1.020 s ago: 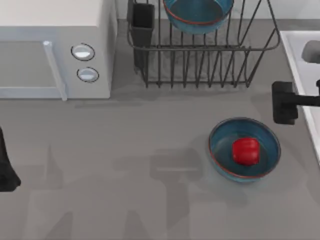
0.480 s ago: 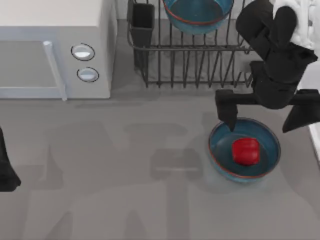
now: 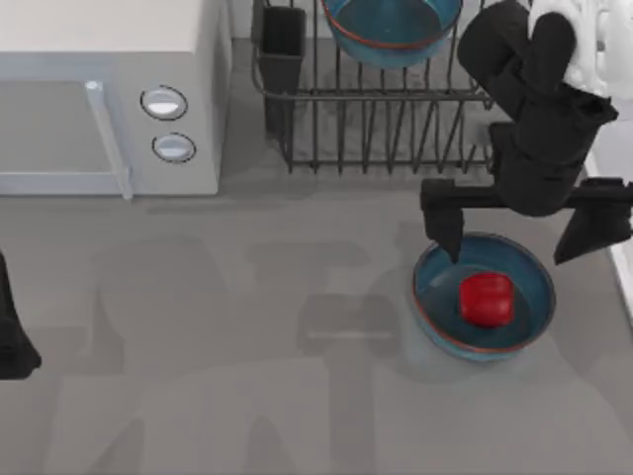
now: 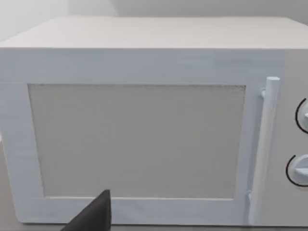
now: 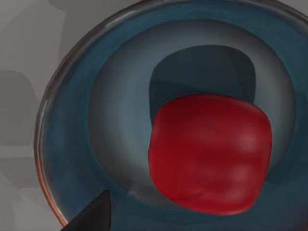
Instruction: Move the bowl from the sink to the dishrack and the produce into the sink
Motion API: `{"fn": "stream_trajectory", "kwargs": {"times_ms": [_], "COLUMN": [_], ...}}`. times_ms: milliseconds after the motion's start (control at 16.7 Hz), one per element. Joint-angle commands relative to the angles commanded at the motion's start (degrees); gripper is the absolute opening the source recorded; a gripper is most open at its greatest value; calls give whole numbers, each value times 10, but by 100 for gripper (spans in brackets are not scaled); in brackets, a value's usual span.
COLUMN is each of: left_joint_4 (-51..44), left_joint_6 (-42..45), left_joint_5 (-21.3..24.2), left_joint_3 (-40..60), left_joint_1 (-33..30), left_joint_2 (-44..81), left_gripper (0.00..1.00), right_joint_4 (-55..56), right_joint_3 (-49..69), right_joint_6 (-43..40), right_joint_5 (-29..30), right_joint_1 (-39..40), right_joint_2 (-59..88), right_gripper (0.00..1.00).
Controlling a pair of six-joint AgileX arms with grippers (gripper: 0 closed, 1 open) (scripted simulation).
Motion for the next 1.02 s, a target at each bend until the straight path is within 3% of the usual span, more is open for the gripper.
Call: {"fn": "stream_trajectory", "kwargs": {"times_ms": [540, 840, 1020], "left_joint_4": [0, 0, 0], "left_joint_6": [0, 0, 0], "left_joint_5": [0, 0, 0], "left_joint_3": [0, 0, 0], "left_joint_1": [0, 0, 0], "left_joint_2": [0, 0, 0], "left_gripper": [100, 100, 100], "right_joint_4": [195, 212, 212], "right_joint_3": [-117, -130, -130], "right_joint_6": [2, 3, 3], "right_joint_5": [0, 1, 1], "right_joint_1": [4, 4, 4], "right_joint_2": [74, 83, 83], "right_gripper": [100, 100, 77]}}
